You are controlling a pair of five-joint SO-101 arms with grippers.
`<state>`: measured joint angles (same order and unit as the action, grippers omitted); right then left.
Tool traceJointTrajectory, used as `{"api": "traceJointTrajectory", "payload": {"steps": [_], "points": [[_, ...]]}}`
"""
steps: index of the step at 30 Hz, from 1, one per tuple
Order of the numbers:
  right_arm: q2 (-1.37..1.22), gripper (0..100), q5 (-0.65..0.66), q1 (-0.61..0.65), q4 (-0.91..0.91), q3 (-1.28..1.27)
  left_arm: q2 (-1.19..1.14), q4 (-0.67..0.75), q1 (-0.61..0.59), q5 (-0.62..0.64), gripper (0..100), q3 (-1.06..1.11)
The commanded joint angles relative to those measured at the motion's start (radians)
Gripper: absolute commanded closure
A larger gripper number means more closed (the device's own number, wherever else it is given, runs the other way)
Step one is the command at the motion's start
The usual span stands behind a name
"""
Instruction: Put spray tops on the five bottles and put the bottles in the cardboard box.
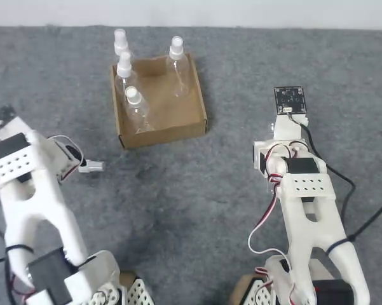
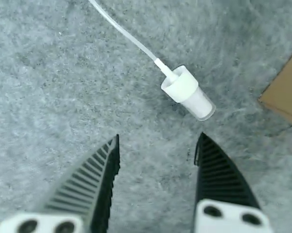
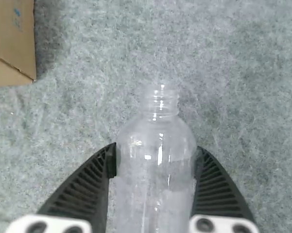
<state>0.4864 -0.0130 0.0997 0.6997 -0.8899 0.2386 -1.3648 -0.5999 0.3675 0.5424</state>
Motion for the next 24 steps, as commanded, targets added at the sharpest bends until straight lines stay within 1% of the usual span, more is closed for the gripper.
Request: {"api": "traceJointTrajectory", "payload": {"steps": [1,9,14,24], "points": [[0.041,88.0,-0.003,-0.010,-0.022,0.025,0.005,-0.003,-0.002,-0.017,77,-0.027],[0.041,88.0,-0.003,-0.010,-0.022,0.025,0.005,0.002,-0.002,-0.018,77,-0.016],[0.041,88.0,-0.003,-0.010,-0.022,0.025,0.005,0.069,-0.002,-0.020,77,0.025],[0.041,88.0,-0.003,-0.010,-0.022,0.025,0.006,0.072,-0.002,-0.020,77,0.025]]}}
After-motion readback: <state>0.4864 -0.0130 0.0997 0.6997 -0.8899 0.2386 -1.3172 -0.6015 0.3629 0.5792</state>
